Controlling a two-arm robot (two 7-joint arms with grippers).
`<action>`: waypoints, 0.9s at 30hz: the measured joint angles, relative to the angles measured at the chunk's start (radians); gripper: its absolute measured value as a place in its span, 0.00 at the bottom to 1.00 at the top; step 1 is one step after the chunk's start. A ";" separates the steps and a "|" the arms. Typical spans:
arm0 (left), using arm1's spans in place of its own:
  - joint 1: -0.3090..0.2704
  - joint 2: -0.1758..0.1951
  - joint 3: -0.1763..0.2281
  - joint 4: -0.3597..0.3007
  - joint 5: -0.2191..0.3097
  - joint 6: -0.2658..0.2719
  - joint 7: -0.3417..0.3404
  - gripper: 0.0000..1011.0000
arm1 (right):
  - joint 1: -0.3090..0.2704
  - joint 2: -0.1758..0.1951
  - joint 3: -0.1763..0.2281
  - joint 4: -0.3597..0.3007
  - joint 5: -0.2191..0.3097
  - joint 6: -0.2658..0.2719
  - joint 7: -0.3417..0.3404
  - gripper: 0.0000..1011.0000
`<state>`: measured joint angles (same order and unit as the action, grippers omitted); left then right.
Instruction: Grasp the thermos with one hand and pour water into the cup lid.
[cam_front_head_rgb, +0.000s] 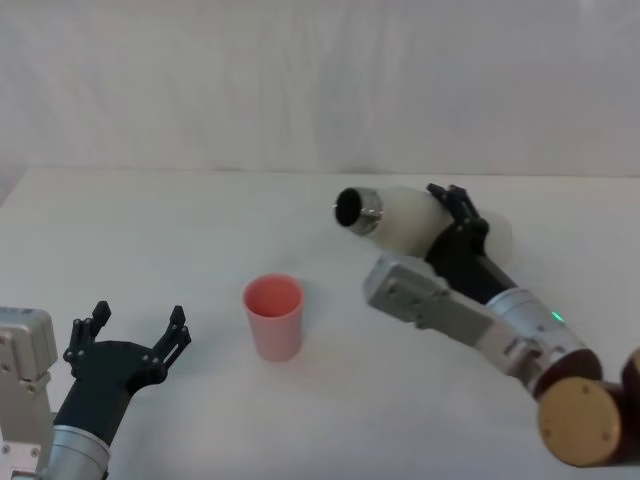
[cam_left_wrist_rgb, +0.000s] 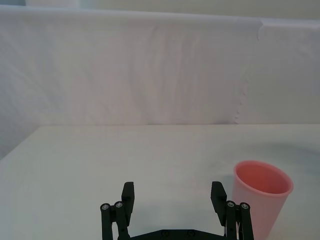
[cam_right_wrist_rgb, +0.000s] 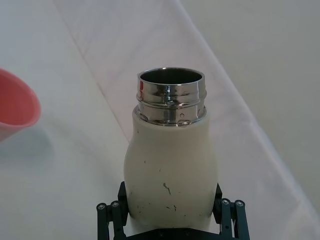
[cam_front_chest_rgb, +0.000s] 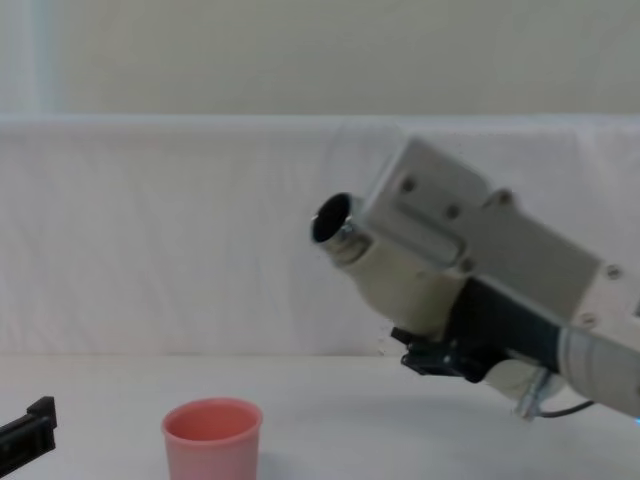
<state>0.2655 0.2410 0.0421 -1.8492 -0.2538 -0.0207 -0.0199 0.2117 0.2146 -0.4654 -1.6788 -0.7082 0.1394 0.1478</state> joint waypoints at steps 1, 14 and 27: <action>0.000 0.000 0.000 0.000 0.000 0.000 0.000 0.99 | -0.006 0.001 0.008 -0.006 0.010 -0.001 0.002 0.95; 0.000 0.000 0.000 0.000 0.000 0.000 0.000 0.99 | -0.038 -0.028 0.091 -0.012 0.180 -0.004 0.047 0.95; 0.000 0.000 0.000 0.000 0.000 0.000 0.000 0.99 | -0.013 -0.106 0.138 0.043 0.438 0.040 0.170 0.95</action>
<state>0.2655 0.2410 0.0421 -1.8492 -0.2538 -0.0208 -0.0199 0.1986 0.1090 -0.3278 -1.6360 -0.2698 0.1791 0.3175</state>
